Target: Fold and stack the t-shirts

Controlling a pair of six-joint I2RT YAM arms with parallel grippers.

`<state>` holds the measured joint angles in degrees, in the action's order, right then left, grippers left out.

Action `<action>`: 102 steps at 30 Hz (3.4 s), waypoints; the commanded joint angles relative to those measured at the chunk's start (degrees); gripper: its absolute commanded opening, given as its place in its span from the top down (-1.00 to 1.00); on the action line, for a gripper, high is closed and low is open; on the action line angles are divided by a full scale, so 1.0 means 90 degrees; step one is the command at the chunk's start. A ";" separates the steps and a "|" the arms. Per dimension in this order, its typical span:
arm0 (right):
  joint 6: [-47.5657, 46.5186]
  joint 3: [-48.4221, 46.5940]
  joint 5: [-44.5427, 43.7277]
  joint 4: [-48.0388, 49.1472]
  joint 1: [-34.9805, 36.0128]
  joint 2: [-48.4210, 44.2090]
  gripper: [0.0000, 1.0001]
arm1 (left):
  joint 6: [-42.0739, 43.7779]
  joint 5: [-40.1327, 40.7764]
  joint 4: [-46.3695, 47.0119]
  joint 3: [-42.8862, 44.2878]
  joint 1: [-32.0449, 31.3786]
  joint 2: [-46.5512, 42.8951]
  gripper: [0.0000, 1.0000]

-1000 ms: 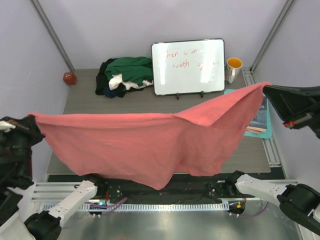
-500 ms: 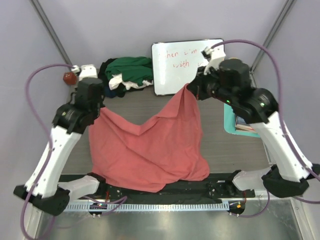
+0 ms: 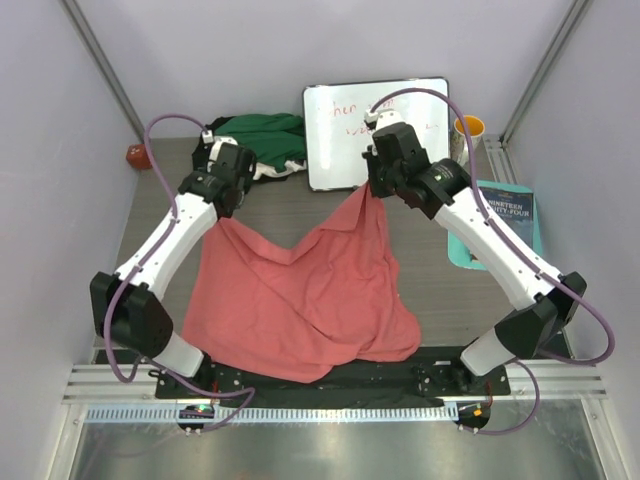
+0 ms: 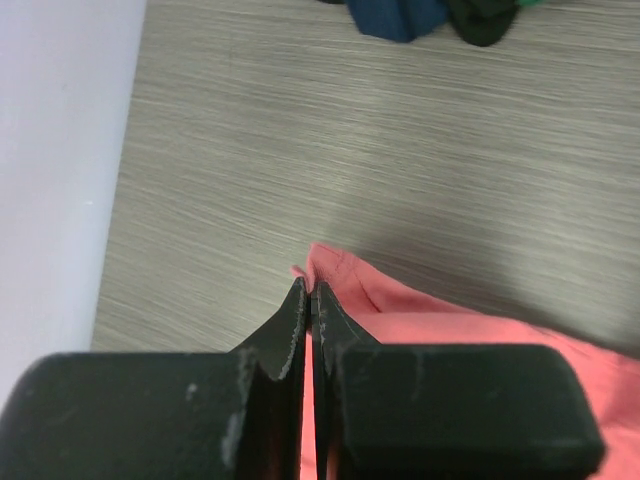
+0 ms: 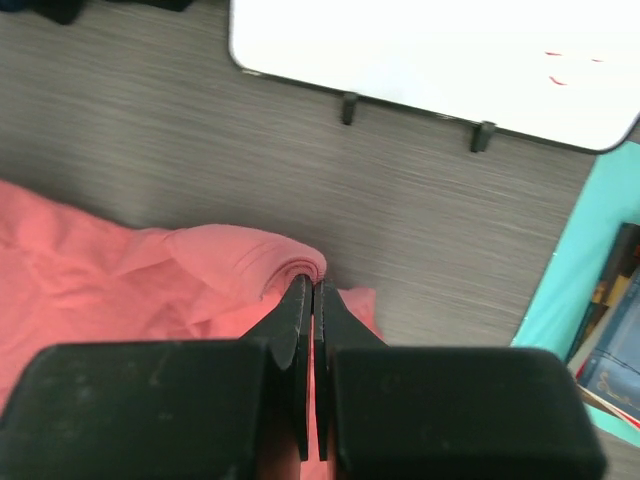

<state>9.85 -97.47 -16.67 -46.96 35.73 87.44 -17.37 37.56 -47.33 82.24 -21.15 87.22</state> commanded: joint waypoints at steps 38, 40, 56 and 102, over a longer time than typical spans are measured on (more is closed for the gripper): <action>-0.1055 -0.2763 -0.1596 0.0364 -0.1762 0.3467 0.98 | -0.0063 0.0905 0.0913 0.1907 0.1539 0.2847 1.00; -0.1065 -0.2909 -0.1557 0.0364 -0.1762 0.3624 0.98 | -0.0024 0.0866 0.0913 0.2034 0.1539 0.2945 1.00; -0.0997 -0.3623 -0.1605 0.0501 -0.1880 0.4532 0.98 | 0.0152 0.0651 0.0748 0.3108 0.1588 0.4205 1.00; -0.1045 -0.2257 -0.1273 0.1468 -0.1928 0.3529 0.98 | 0.0240 0.0465 0.1235 0.2417 0.1666 0.3523 1.00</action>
<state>0.84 -120.81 -28.16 -36.34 18.52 128.51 -14.96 40.86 -38.92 108.62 -6.46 127.98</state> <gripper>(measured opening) 0.026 0.005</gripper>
